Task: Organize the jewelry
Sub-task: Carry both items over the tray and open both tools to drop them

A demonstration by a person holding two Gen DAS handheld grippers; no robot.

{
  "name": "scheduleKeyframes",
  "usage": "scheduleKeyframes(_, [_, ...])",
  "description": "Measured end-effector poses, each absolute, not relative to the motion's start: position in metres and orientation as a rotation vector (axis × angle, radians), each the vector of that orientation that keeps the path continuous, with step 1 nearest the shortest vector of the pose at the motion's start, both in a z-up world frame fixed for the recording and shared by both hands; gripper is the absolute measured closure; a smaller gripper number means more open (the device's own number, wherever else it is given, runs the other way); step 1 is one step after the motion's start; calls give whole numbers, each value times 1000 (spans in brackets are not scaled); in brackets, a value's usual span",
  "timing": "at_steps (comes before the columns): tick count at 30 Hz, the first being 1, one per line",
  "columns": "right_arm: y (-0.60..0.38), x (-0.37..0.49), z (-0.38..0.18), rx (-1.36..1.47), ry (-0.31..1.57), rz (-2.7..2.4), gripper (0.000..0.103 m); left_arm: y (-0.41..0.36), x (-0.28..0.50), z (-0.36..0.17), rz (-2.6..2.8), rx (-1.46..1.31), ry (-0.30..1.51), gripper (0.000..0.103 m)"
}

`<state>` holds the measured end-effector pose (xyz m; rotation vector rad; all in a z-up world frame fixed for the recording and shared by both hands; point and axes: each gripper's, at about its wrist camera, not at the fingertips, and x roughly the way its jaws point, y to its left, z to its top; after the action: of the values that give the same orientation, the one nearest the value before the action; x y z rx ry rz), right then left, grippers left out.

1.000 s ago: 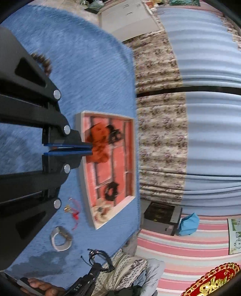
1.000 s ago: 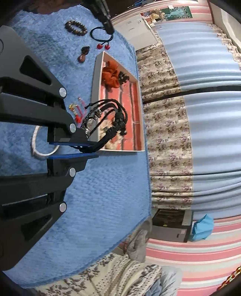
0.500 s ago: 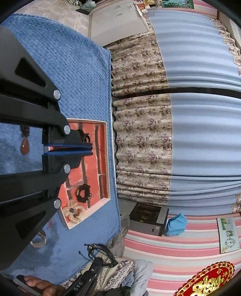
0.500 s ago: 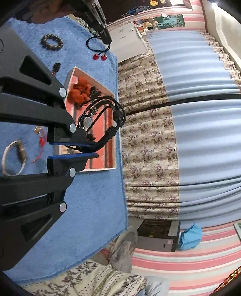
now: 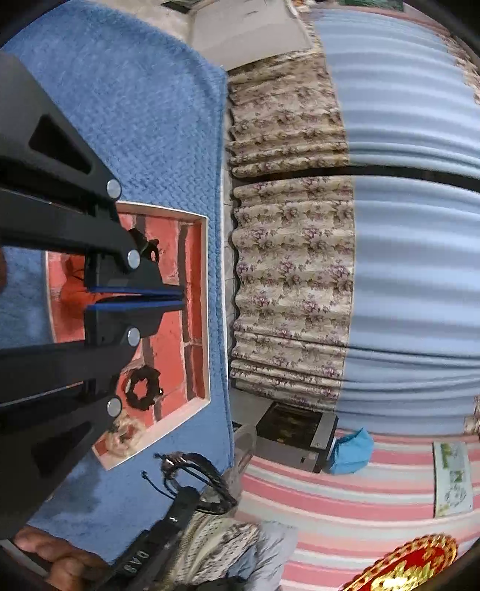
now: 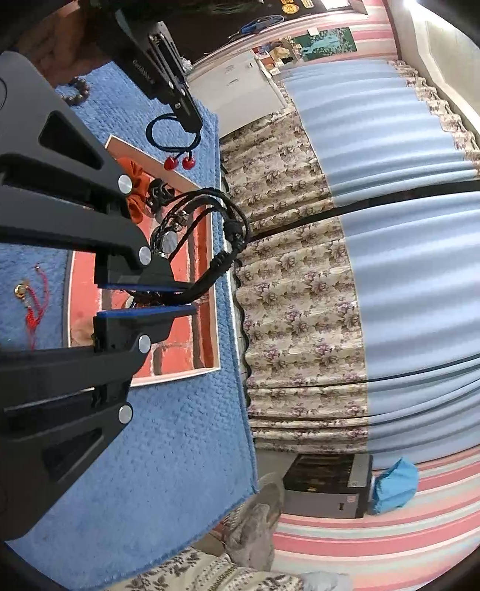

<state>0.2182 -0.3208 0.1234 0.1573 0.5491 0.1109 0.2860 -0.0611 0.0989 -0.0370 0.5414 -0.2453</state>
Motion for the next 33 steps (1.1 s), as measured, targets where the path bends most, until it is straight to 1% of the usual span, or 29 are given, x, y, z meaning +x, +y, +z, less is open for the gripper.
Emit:
scheduleKeyframes(10, [-304, 245, 64, 128, 660, 125, 95, -73, 312, 36, -264, -46, 643, 100])
scheduleKeyframes(17, [-299, 251, 44, 85, 697, 92, 95, -76, 316, 14, -230, -15, 686, 100])
scheduleKeyframes(33, [-297, 250, 24, 13, 710, 22, 95, -82, 316, 2, -225, -6, 707, 100])
